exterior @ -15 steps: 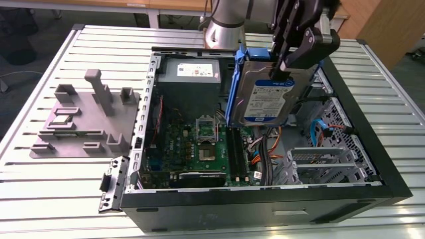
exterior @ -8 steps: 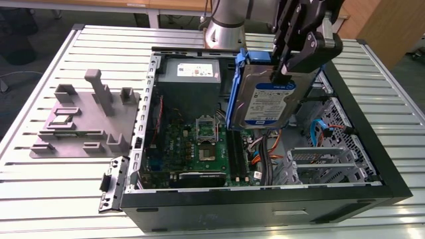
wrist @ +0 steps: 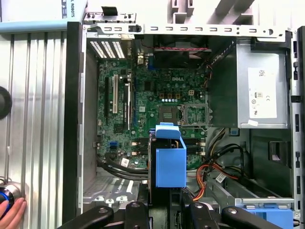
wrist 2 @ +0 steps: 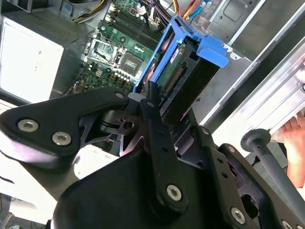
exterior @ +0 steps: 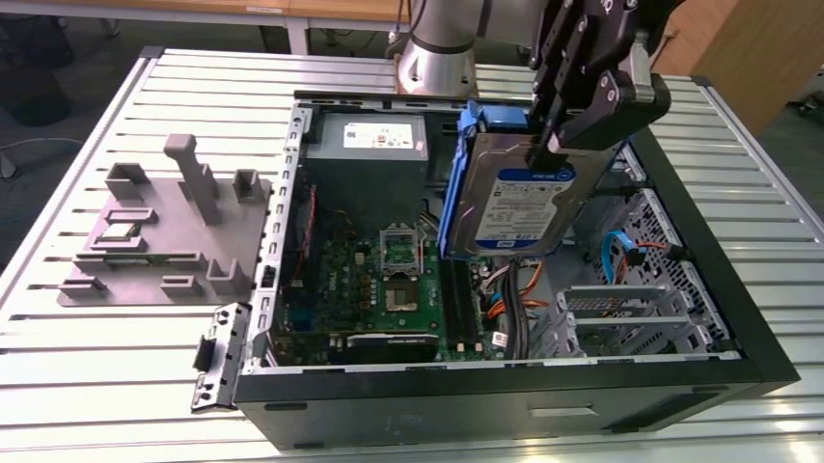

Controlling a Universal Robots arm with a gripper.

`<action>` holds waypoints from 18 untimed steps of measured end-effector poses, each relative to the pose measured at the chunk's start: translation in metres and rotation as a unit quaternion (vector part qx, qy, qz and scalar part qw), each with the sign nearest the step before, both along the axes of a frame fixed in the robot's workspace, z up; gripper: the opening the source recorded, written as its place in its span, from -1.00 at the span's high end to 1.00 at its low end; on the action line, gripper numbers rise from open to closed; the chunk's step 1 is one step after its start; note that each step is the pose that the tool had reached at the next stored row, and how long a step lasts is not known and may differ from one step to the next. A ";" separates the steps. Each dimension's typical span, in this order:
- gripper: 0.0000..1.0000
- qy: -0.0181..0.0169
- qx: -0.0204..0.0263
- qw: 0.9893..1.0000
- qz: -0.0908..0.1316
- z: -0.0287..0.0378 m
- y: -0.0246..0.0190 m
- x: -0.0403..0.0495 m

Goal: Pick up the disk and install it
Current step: 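Insert the disk into the insertion slot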

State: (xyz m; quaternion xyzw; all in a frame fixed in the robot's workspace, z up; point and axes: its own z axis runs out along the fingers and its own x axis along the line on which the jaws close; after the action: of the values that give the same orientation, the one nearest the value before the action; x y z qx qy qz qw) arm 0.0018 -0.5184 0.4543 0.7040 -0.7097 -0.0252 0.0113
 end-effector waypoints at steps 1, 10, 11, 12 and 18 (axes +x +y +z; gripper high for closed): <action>0.30 0.000 0.000 1.000 0.000 0.0000 -0.0005 0.0000; 0.30 0.000 0.000 1.000 0.000 0.0000 -0.0010 0.0003; 0.30 0.000 0.000 1.000 0.000 0.0000 -0.0010 0.0009; 0.30 0.000 0.000 1.000 0.000 0.0000 -0.0010 0.0020; 0.30 0.000 0.000 1.000 0.000 -0.0003 -0.0015 0.0091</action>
State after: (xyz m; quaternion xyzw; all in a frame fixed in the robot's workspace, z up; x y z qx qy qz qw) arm 0.0109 -0.5199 0.4541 0.7040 -0.7096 -0.0252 0.0114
